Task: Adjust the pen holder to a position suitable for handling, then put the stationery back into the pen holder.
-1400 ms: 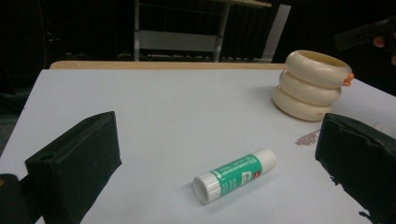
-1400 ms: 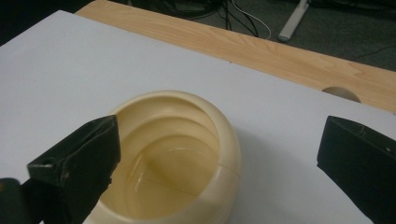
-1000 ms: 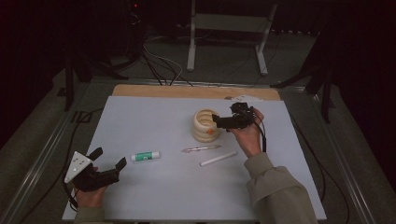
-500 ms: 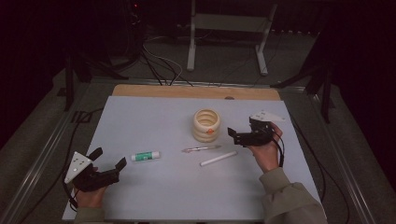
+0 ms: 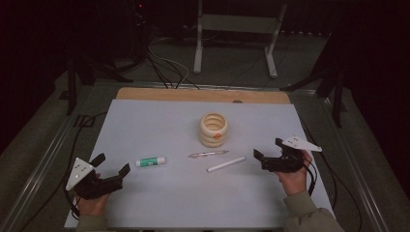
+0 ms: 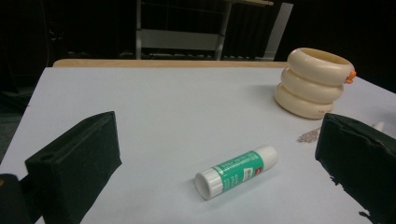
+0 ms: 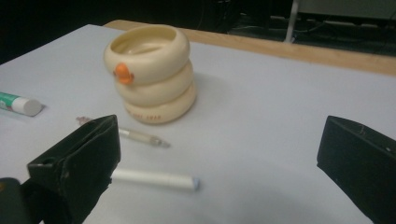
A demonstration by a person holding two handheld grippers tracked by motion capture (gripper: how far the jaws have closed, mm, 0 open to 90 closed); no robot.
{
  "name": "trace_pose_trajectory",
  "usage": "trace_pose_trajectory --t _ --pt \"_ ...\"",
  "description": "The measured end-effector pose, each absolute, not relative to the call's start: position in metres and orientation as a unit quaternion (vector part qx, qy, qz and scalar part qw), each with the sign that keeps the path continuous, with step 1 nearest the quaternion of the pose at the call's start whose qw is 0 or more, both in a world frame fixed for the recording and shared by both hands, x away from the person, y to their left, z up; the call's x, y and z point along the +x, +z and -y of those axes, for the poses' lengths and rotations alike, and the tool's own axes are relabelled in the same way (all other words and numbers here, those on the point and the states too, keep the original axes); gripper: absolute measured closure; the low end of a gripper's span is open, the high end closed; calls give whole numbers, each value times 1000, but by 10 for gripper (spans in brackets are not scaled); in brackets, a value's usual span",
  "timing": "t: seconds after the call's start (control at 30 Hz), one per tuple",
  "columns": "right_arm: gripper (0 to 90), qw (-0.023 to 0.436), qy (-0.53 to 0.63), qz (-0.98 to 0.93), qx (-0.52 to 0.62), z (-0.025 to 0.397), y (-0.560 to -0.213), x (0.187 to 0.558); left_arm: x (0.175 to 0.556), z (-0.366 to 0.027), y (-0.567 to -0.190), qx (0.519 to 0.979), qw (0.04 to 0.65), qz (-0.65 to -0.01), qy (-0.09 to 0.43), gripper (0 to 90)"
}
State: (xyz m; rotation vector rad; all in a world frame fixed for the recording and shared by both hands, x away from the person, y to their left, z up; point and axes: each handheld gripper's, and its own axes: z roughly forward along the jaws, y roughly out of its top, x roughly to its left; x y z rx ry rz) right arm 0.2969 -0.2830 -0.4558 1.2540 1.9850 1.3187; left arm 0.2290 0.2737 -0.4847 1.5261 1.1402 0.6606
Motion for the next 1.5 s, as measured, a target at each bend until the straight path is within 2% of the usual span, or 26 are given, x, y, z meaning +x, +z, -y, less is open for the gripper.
trace_pose_trajectory --t 0.23,0.47,0.77,1.0,1.33,1.5 --pt "0 221 472 -718 461 291 -475 277 229 -273 -484 642 531 -478 277 5" --pt "0 220 484 -711 460 300 -473 264 230 -272 -484 646 528 -477 277 5" --pt "0 218 486 -704 469 304 -480 270 232 -268 -485 657 517 -474 277 5" --pt "0 222 480 -703 476 303 -483 272 237 -267 -484 662 522 -474 255 5" --pt "0 221 483 -703 472 304 -483 272 251 -253 -461 692 522 -441 231 4" --pt "0 216 485 -702 474 305 -484 273 271 -251 -453 721 513 -425 191 4"
